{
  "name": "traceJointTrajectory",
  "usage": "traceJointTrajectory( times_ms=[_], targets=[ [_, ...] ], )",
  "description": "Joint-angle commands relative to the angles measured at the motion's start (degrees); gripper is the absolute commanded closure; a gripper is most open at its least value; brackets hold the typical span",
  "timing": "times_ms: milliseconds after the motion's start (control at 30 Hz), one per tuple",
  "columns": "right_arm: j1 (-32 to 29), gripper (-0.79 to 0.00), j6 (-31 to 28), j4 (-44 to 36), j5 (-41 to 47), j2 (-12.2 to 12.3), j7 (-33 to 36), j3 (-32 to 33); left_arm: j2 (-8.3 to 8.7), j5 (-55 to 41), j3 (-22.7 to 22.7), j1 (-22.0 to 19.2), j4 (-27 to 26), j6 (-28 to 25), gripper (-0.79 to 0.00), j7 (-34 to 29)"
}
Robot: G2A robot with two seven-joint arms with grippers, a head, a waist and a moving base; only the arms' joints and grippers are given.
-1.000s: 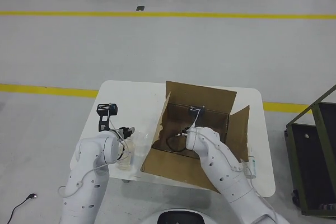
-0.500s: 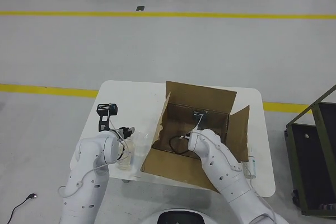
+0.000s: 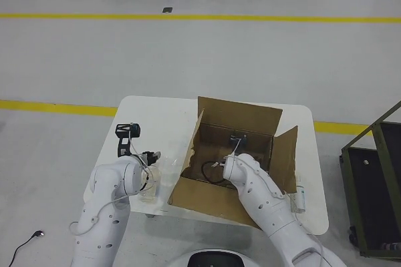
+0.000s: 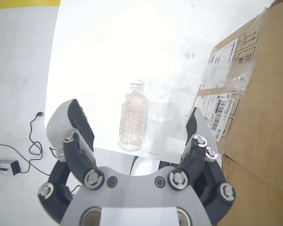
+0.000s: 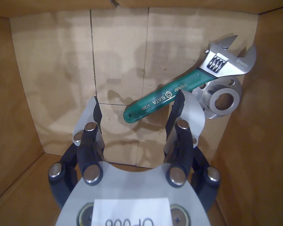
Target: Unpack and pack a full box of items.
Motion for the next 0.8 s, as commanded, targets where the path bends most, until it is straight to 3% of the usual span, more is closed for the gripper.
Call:
traceJointTrajectory(
  times_ms=[0, 267, 400, 433, 467, 500, 767],
  targets=[
    [0.35, -0.597, -0.04, 1.13, 0.4, -0.22, -0.37, -0.21, 0.0, 0.0, 0.0, 0.0, 0.0, 0.0, -0.785, 0.0],
    [1.8, -0.57, -0.35, 4.71, 1.96, -1.08, -1.84, -0.78, 0.0, 0.0, 0.0, 0.0, 0.0, 0.0, -0.785, 0.0],
    [2.32, -0.299, -0.66, 5.55, 2.26, -1.38, -1.98, -1.03, 0.0, 0.0, 0.0, 0.0, 0.0, 0.0, -0.785, 0.0],
    [2.42, -0.185, -0.82, 5.65, 2.19, -1.44, -2.01, -1.15, 0.0, 0.0, 0.0, 0.0, 0.0, 0.0, -0.785, 0.0],
    [2.46, -0.126, -1.01, 5.61, 2.15, -1.51, -1.88, -1.32, 0.0, 0.0, 0.0, 0.0, 0.0, 0.0, -0.785, 0.0],
    [2.5, 0.0, -1.15, 5.47, 1.93, -1.56, -1.82, -1.5, 0.0, 0.0, 0.0, 0.0, 0.0, 0.0, -0.785, 0.0],
    [1.32, 0.0, -1.59, 2.21, -0.98, -1.45, 0.08, -2.27, 0.0, 0.0, 0.0, 0.0, 0.0, 0.0, -0.785, 0.0]
  ],
)
